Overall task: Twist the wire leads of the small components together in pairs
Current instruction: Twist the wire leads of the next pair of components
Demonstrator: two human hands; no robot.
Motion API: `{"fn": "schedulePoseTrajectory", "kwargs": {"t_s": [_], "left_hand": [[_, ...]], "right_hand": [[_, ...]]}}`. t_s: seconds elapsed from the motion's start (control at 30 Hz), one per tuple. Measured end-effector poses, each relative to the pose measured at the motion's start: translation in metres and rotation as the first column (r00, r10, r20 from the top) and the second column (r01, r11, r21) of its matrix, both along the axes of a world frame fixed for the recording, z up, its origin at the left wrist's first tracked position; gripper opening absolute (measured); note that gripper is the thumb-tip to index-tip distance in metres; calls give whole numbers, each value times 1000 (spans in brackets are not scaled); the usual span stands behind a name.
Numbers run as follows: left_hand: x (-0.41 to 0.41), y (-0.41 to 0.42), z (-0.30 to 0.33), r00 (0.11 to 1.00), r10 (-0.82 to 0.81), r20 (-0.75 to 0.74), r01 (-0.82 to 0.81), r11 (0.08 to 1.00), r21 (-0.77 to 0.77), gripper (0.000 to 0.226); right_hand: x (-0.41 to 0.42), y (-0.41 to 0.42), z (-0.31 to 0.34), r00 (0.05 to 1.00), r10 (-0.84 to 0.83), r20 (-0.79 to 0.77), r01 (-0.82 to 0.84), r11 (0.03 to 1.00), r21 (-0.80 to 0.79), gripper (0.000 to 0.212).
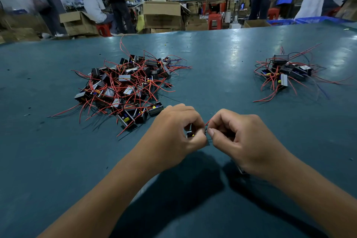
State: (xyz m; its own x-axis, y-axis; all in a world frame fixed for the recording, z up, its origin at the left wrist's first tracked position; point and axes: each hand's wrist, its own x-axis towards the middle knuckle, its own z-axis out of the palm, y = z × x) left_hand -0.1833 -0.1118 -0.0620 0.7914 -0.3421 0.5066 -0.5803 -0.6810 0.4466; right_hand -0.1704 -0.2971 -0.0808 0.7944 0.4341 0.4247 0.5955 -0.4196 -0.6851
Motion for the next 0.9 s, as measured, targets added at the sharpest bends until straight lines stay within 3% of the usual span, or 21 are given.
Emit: {"fn": "schedulePoseTrajectory", "kwargs": {"t_s": [0.17,0.27,0.5,0.7,0.9], "left_hand": [[-1,0,2,998,47,-40,-48,999,-2,17],[4,10,3,995,74,-63,-80,991,-108,15],[4,4,-4,979,-64,-194,16,970,-242,12],[8,3,-8,839,-266,-475,-26,853,-522,21],[6,3,-8,720,-455,-524,-24,739,-674,22]], "right_hand": [[1,1,0,999,-35,23,35,999,-9,14],[4,-3,2,996,-89,4,88,995,51,16],[2,-1,3,998,-53,-36,56,992,109,19],[-2,0,4,999,-2,55,-3,997,78,10],[-3,-2,5,997,63,49,-69,989,129,8]]}}
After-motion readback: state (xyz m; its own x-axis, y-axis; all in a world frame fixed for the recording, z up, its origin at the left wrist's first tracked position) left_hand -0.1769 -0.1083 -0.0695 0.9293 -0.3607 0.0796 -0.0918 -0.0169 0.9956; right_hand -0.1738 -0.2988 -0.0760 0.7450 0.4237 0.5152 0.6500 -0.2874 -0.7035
